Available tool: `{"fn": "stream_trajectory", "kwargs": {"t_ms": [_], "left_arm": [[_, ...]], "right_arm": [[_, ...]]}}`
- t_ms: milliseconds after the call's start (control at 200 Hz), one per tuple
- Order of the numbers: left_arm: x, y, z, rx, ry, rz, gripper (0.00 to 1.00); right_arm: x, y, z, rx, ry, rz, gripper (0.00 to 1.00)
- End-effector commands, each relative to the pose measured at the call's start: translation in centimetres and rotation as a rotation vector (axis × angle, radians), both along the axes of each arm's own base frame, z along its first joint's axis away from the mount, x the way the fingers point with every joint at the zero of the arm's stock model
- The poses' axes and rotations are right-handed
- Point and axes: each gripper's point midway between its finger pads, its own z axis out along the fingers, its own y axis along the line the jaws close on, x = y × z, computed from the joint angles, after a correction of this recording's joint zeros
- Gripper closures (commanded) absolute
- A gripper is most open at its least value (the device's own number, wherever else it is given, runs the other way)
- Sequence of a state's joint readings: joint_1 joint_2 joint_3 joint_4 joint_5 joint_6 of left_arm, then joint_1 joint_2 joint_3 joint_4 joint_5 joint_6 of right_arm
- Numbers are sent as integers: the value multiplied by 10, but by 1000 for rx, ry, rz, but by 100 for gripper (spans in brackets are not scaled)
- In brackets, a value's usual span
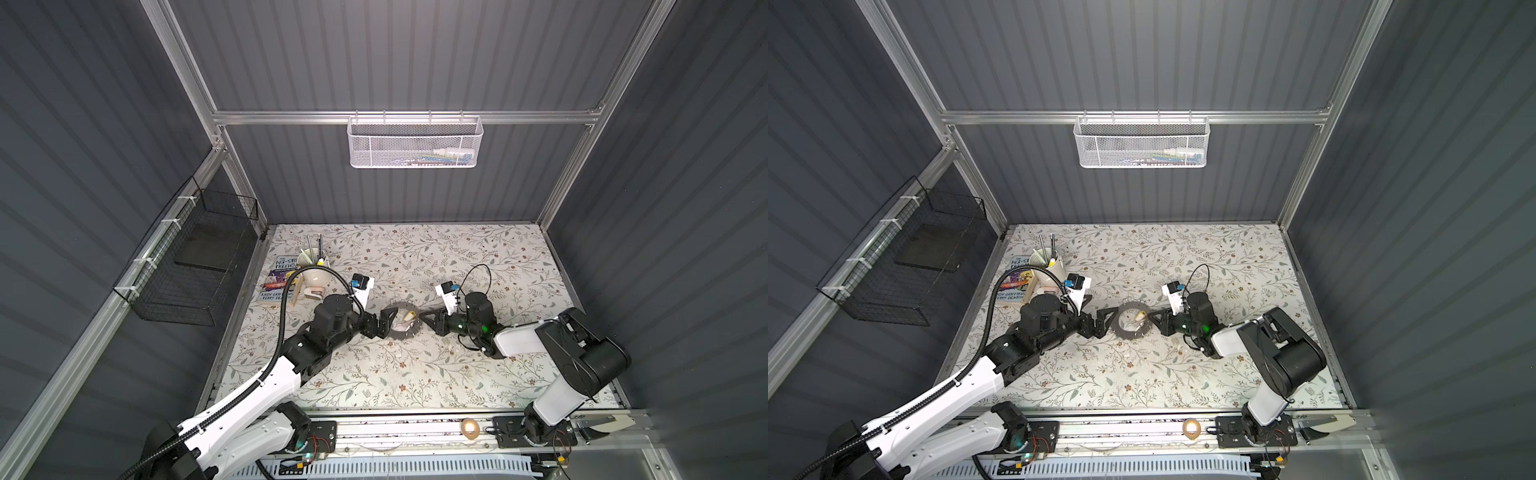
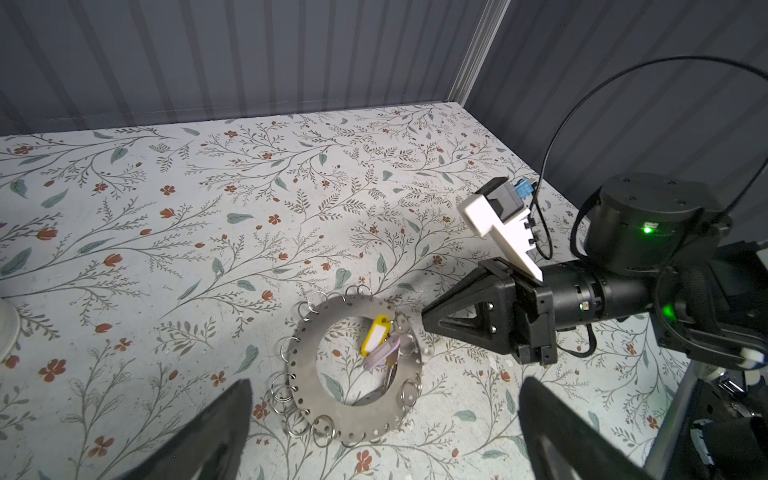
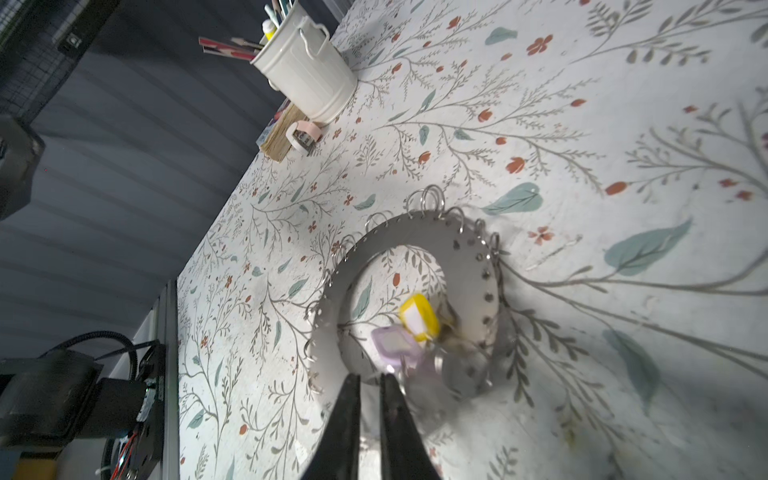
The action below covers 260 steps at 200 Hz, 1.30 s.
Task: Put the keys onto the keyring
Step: 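Lower the steel ring plate flat onto the table with the right gripper, then open the right gripper and release the plate on the table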
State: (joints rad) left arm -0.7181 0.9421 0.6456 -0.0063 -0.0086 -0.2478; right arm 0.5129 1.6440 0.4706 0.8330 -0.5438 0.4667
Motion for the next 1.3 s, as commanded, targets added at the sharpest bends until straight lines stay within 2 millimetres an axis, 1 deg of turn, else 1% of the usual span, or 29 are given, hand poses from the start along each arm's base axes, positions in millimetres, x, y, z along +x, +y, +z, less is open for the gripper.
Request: {"fn": "stream_trajectory", "kwargs": {"t_ms": [0, 45, 155, 210, 355, 395, 515, 590, 680, 750, 865, 960, 1051, 1296], "left_arm": [[2, 6, -5, 19, -4, 20, 0], [2, 6, -5, 20, -5, 23, 0], [3, 7, -4, 21, -9, 27, 0], [3, 8, -6, 24, -8, 30, 0], [4, 10, -7, 24, -8, 43, 0], [4, 11, -8, 21, -8, 48, 0], [3, 13, -12, 20, 0, 59, 0], [2, 13, -13, 16, 6, 59, 0], [2, 13, -14, 16, 6, 59, 0], [2, 13, -13, 17, 5, 58, 0], [2, 13, -14, 18, 9, 58, 0], [2, 13, -15, 19, 9, 58, 0], [2, 13, -15, 19, 11, 58, 0], [2, 13, -17, 20, 10, 57, 0]], "right_arm": [[6, -7, 13, 7, -56, -51, 81], [7, -11, 14, -1, -62, -72, 79], [7, -17, 23, -16, -88, -96, 76], [9, -20, 24, -40, -83, -112, 74], [7, -21, 27, -120, -82, -125, 70], [9, -22, 23, -171, -84, -146, 69], [4, -13, 11, -309, -70, -121, 64], [4, -8, 5, -361, -53, -111, 62], [5, -4, -7, -426, -37, -109, 58], [2, 2, -17, -469, -18, -84, 58], [-1, 18, -30, -492, 22, -38, 58], [-1, 25, -39, -519, 42, -30, 59], [2, 23, -44, -552, 47, -49, 60], [4, 14, -47, -614, 23, -69, 58]]}}
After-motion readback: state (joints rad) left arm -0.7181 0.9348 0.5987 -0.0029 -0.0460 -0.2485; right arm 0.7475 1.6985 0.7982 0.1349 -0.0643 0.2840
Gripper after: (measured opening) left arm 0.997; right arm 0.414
